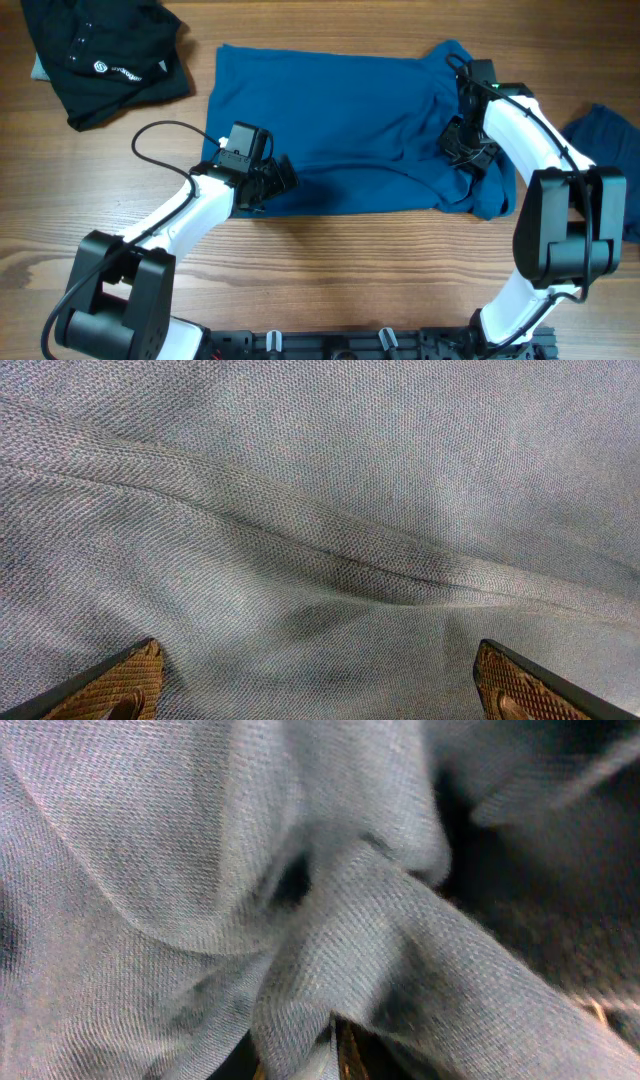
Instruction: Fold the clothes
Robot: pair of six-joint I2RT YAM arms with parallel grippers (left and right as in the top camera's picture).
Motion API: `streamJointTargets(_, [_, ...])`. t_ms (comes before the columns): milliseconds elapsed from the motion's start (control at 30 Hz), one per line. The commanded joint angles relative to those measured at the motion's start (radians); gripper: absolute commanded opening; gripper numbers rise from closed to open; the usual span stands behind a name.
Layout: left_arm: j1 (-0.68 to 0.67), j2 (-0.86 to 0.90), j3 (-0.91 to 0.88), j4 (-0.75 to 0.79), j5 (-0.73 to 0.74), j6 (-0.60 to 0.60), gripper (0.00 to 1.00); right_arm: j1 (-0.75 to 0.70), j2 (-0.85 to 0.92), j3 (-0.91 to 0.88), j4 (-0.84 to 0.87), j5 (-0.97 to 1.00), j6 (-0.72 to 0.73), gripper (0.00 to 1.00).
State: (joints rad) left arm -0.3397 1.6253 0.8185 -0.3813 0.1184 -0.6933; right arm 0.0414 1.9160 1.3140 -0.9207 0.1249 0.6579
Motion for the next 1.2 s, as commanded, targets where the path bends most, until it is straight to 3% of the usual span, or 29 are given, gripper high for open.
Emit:
streamJointTargets(0, [-0.005,0.013,0.003,-0.001,0.004,0.001,0.99,0.002,-0.091,0.015,-0.009,0.037,0.004,0.16])
streamJointTargets(267, [-0.005,0.013,0.003,-0.001,0.004,0.001,1.0,-0.019,-0.179,0.015,-0.05,0.102,0.0,0.12])
streamJointTargets(800, [-0.005,0.013,0.003,-0.001,0.004,0.001,1.0,-0.085,-0.186,0.015,-0.158,0.351,0.004,0.11])
streamJointTargets(1067, [-0.005,0.013,0.003,0.0,0.004,0.001,1.0,-0.117,-0.186,0.015,-0.145,0.343,-0.003,0.12])
streamJointTargets(1167, [-0.005,0.013,0.003,-0.004,0.005,0.001,1.0,-0.117,-0.186,0.015,-0.119,0.343,-0.005,0.2])
